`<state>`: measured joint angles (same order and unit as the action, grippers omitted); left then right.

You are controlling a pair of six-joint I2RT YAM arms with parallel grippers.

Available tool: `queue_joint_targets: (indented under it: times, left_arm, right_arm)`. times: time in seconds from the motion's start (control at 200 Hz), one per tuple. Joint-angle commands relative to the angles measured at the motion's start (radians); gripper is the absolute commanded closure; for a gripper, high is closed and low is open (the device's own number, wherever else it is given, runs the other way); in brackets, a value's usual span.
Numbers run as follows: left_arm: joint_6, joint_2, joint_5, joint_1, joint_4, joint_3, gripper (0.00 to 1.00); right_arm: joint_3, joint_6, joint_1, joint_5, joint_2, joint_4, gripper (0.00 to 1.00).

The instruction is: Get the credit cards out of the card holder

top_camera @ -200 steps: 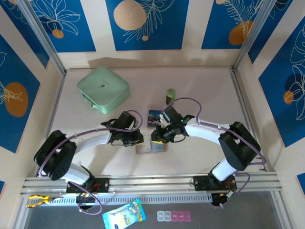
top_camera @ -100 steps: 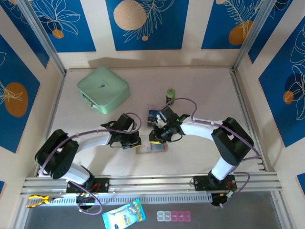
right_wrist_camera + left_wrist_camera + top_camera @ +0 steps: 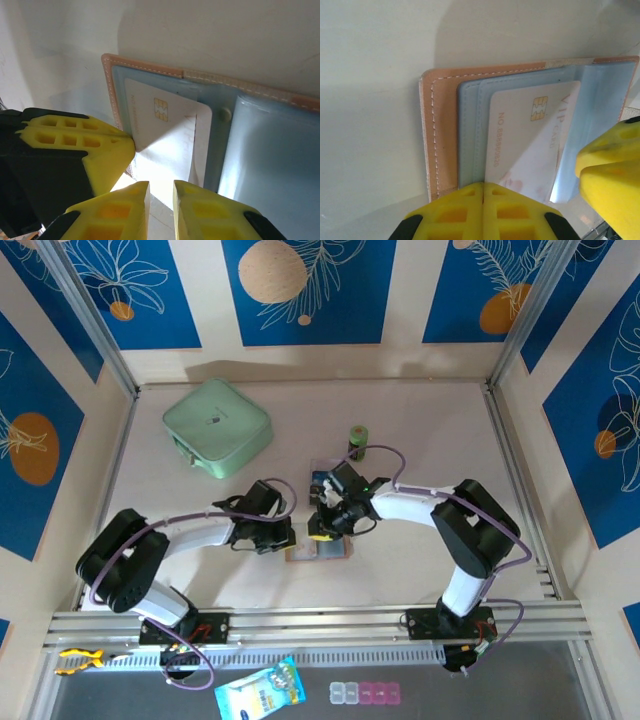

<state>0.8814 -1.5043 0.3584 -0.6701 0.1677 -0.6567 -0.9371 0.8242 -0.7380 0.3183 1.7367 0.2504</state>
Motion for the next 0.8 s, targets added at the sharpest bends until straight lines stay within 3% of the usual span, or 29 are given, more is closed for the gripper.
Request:
queue_joint_targets:
  times: [0.0,0.795]
  left_arm:
    - [-0.005,-0.019,-0.010,0.011,0.022,0.030,0.98]
    - [0.001,-0.001,-0.005,0.011,0.038,0.042,0.96]
  right_arm:
    - [-0.025,0.000,-0.010,0.019,0.018,0.008,0.80]
    - [-0.056,-0.055,-0.022,-0.104,0.035,0.135,0.72]
